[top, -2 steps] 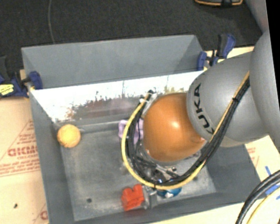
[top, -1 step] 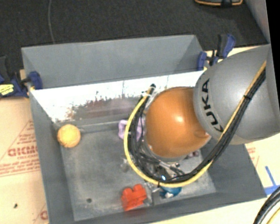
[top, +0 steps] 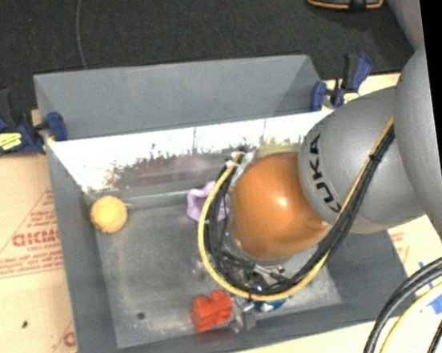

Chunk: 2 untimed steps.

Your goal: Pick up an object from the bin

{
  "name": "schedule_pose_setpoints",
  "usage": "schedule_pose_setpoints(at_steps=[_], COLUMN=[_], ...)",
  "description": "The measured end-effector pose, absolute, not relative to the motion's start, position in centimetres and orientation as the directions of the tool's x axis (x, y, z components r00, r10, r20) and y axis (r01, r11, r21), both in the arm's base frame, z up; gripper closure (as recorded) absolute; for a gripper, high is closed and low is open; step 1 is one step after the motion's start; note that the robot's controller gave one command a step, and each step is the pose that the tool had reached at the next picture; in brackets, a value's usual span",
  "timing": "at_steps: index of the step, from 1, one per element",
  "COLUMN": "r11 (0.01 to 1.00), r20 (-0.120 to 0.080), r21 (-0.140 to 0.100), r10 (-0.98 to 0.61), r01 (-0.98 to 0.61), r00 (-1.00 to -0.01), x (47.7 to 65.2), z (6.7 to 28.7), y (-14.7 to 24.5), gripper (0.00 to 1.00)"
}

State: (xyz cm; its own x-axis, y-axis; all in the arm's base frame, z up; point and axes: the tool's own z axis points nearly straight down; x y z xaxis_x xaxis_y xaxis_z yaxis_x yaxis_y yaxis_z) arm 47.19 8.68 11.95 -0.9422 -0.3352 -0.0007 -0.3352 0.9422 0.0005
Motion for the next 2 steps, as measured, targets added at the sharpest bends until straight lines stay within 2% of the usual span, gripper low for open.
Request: schedule_pose_setpoints(at_steps=[1, 2], r11=[0.917, 0.876], r20=[-0.035, -0.019], r21=[-0.006, -0.005], r10=[-0.400, -0.482], r01=[-0.400, -0.482], r00=[-0.916, -0.876], x=[47.85, 47.56], z=[7.28, 7.24], y=[8.98, 9.09], gripper=[0.00, 1.00])
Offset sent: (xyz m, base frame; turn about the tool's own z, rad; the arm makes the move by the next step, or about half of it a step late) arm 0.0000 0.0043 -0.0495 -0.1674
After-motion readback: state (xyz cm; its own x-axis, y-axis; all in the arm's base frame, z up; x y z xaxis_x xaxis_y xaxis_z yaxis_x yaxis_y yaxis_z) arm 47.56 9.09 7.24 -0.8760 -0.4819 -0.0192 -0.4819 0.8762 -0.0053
